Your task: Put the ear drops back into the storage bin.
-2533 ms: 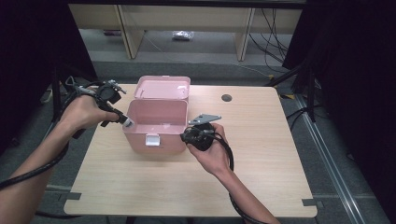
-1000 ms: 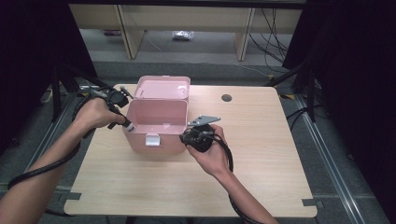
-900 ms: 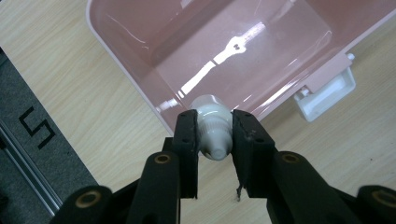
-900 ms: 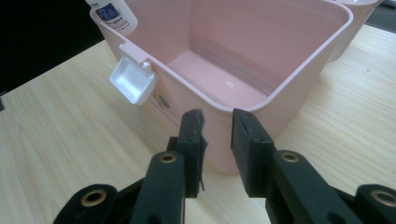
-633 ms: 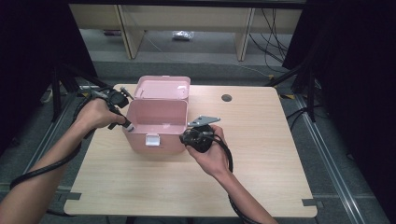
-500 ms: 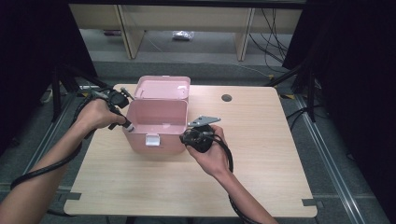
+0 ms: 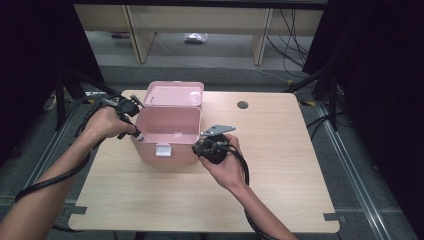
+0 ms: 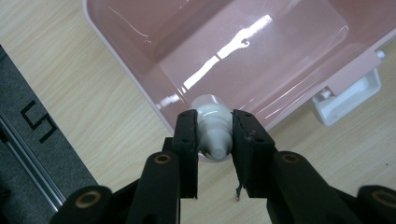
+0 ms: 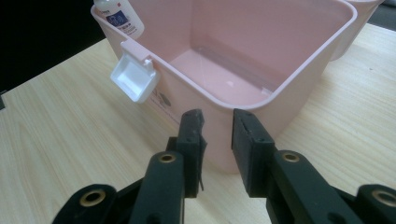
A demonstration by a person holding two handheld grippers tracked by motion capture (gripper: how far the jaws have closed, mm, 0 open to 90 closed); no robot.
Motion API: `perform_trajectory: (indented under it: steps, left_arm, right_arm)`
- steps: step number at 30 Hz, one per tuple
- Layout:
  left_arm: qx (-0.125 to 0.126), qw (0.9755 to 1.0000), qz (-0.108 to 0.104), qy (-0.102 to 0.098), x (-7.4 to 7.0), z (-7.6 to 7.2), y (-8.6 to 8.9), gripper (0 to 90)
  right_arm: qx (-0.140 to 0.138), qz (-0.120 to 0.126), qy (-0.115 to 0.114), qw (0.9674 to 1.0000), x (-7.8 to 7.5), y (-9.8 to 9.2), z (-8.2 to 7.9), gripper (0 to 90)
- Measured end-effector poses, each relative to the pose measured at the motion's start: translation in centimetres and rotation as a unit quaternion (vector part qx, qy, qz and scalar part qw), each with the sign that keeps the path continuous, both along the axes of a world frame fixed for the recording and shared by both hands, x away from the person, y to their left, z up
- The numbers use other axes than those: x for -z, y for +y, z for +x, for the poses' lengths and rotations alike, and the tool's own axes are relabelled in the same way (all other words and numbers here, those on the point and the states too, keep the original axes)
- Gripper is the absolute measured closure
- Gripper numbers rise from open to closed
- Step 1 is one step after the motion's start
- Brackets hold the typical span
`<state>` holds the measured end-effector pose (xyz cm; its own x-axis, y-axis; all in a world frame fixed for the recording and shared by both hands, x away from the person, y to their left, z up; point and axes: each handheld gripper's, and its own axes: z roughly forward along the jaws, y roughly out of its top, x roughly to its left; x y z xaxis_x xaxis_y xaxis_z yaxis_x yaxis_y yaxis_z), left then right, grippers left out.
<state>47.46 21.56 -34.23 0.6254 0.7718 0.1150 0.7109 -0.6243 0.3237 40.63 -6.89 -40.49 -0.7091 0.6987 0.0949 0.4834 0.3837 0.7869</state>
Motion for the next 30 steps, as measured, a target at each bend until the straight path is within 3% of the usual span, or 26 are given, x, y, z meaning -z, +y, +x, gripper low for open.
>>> perform_trajectory:
  steps: [5, 9, 11, 20, 30]
  left_arm:
    - [-0.006, 1.0, 0.001, 0.0, 0.2, 0.0, 0.0, 71.6]
    - [0.002, 0.9999, 0.014, 0.002, 0.2, 0.2, 0.1, 71.6]
    - [-0.005, 1.0, 0.007, 0.001, 0.4, 0.2, 0.0, 71.6]
    - [-0.005, 0.9998, 0.014, 0.011, 0.8, 0.4, 0.0, 71.6]
    - [-0.007, 0.9999, 0.01, 0.009, 1.2, 0.5, 0.0, 71.6]
  right_arm:
    - [0.0, -0.001, -0.005, 1.0, 0.0, 0.0, 0.1, 73.7]
    - [-0.002, -0.002, -0.008, 1.0, 0.0, 0.0, 0.1, 73.6]
    - [-0.001, -0.001, -0.005, 1.0, 0.0, 0.0, 0.1, 73.6]
    - [0.009, 0.007, 0.013, 0.9999, 0.0, 0.1, -0.1, 73.5]
    - [0.006, 0.005, -0.007, 0.9999, 0.3, 0.2, 0.0, 73.3]
